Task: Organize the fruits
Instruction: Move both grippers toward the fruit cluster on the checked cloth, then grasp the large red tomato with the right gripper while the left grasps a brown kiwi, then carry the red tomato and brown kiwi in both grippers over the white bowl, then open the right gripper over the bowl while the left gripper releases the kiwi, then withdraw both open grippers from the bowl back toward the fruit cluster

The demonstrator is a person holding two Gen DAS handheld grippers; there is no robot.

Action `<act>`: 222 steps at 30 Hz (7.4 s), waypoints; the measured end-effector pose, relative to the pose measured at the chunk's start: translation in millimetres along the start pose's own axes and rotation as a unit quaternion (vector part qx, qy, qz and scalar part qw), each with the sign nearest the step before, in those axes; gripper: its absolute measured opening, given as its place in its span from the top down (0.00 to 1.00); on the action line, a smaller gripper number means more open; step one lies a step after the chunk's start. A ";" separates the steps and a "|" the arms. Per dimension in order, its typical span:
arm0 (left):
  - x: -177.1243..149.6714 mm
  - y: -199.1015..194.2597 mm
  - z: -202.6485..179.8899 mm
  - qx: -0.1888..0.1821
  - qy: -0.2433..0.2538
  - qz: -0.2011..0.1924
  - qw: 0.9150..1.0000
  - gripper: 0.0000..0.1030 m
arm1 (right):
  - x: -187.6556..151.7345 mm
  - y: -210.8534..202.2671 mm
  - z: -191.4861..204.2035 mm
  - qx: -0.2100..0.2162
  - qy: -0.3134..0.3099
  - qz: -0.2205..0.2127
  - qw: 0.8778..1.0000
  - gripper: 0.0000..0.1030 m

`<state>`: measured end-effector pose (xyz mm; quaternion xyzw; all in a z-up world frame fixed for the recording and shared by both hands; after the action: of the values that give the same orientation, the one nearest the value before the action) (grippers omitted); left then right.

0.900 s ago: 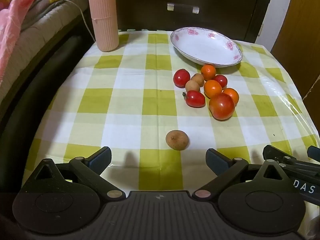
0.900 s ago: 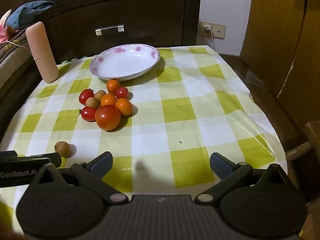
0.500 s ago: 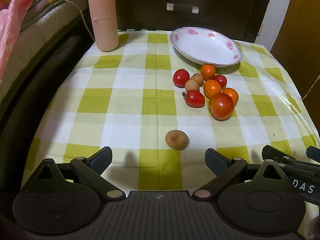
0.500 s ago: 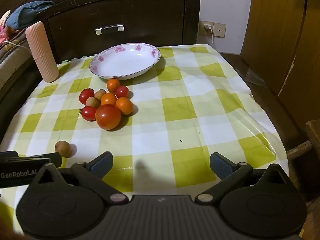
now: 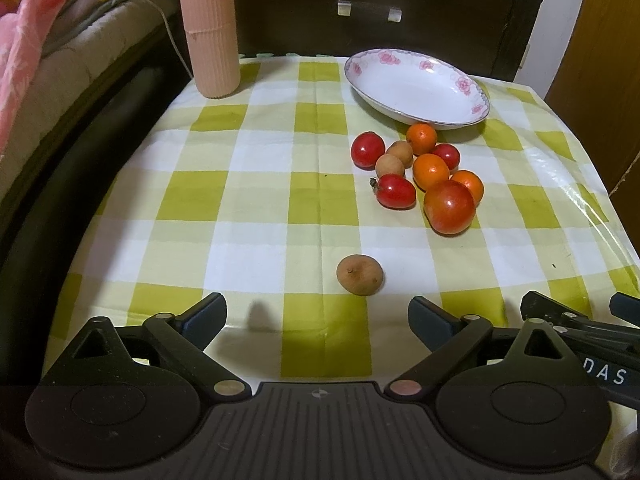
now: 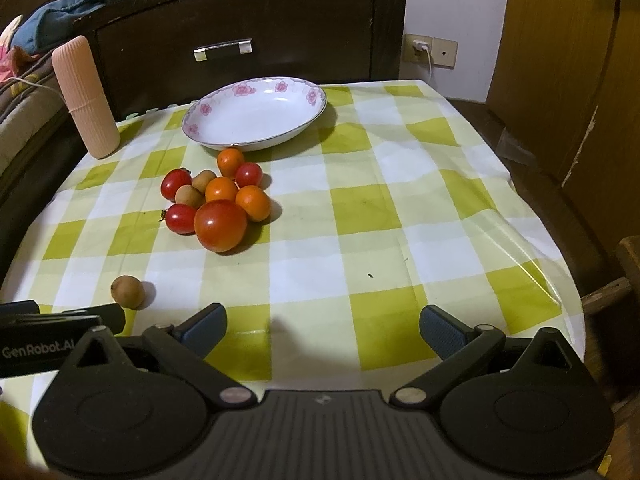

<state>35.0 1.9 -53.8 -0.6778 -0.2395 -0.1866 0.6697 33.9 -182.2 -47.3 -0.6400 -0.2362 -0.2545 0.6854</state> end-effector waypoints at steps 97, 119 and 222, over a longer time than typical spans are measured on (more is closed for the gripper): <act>30.0 9.3 -19.6 -0.040 0.043 -0.025 0.998 0.64 | 49.6 18.0 11.9 0.144 -0.030 -0.006 0.989 0.62; 162.2 74.3 -43.8 -0.090 0.025 -0.059 0.994 0.63 | 153.1 90.0 11.2 0.131 -0.020 -0.032 0.991 0.62; 79.3 68.0 -48.3 -0.061 0.082 -0.005 0.995 0.41 | 97.9 78.9 -20.8 0.116 -0.064 0.019 0.991 0.55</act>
<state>142.0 -39.6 -62.4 -0.6986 -0.1752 -0.2596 0.6434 159.5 -203.4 -44.8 -0.5755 -0.2957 -0.1709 0.7431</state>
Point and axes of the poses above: each gripper's, at about its wrist camera, not at the fingertips, and y roughly the way its jaws point, z to its left, x to its top, the point moved 6 cm from there along y, roughly the way its jaws point
